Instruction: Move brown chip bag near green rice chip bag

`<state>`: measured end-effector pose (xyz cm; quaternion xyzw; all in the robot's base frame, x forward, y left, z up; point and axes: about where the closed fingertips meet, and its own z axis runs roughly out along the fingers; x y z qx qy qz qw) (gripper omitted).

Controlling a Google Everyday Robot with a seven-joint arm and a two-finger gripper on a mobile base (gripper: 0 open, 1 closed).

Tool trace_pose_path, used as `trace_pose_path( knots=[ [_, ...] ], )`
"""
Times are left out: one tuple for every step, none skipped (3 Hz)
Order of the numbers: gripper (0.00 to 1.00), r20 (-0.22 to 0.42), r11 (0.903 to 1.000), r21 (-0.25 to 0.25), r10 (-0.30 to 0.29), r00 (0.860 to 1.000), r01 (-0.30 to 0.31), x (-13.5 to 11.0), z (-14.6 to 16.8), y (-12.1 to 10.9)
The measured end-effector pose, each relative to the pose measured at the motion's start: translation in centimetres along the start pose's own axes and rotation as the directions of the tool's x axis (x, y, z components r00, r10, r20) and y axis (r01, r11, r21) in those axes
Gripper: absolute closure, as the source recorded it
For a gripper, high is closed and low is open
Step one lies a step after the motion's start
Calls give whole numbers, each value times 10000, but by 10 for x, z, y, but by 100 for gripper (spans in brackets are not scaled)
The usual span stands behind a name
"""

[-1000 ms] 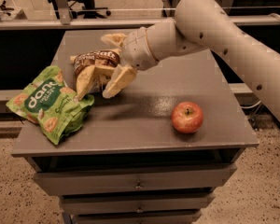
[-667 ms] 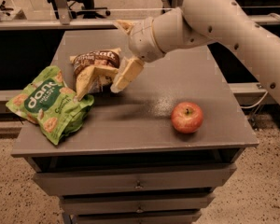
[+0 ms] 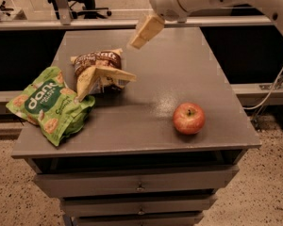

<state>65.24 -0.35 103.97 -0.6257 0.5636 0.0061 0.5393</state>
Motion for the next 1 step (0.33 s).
trace_pose_path(
  knots=[
    [0,141,9981,609,-51,9999,43,-4,1,-15]
  ],
)
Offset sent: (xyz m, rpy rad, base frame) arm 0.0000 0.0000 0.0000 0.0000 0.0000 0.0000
